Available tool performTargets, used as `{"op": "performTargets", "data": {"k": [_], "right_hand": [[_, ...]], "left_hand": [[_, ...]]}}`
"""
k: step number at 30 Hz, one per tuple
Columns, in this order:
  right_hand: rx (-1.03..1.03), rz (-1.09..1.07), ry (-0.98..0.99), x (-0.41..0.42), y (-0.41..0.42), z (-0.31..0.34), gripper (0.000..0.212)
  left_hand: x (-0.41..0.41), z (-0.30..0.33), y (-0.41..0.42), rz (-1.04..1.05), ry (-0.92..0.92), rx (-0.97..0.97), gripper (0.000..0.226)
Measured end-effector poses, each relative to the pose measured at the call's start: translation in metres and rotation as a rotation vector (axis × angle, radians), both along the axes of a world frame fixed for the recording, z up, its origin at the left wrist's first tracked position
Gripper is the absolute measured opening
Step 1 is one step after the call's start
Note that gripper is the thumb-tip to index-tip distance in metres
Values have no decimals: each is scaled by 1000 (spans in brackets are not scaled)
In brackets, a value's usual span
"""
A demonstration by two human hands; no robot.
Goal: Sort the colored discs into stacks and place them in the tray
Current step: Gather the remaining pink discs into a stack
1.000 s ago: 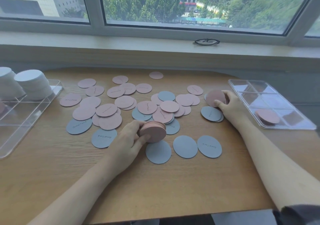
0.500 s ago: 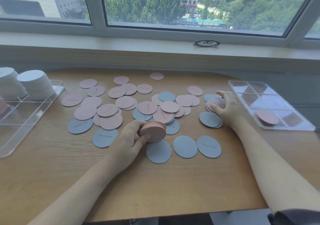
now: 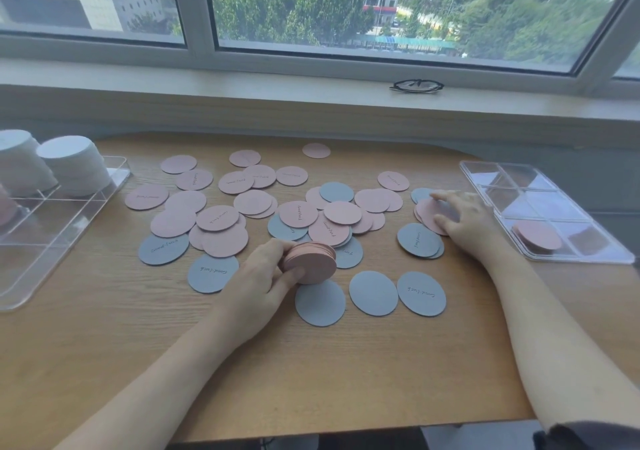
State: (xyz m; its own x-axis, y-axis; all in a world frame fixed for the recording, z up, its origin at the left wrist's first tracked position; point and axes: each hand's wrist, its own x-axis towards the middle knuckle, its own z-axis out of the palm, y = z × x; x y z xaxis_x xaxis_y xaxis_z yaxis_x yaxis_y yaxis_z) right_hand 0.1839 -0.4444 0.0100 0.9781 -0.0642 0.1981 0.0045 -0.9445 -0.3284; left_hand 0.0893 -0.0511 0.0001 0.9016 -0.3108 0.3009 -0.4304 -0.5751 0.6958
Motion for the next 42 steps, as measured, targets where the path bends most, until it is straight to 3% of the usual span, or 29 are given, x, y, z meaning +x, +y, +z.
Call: {"op": "performTargets", "data": {"k": [16,24,27,37,42], "right_hand": [[-79,-12,99,2,5,4,35],[-36,-44,13,-11,15,13,33],[68,-39,-46,-12,14,11,32],[715,-45,-379,-27,57,32,28],[859,249,-197,-47,144,36,40]], "left_hand": [[-1,3,-1,1,11,0,23],[1,1,0,-1,28,-7,25],[2,-1,1,-2,29,-5,25],[1,2,0,16,10,-51,27],[1,1,0,12,1,-71,37]]}}
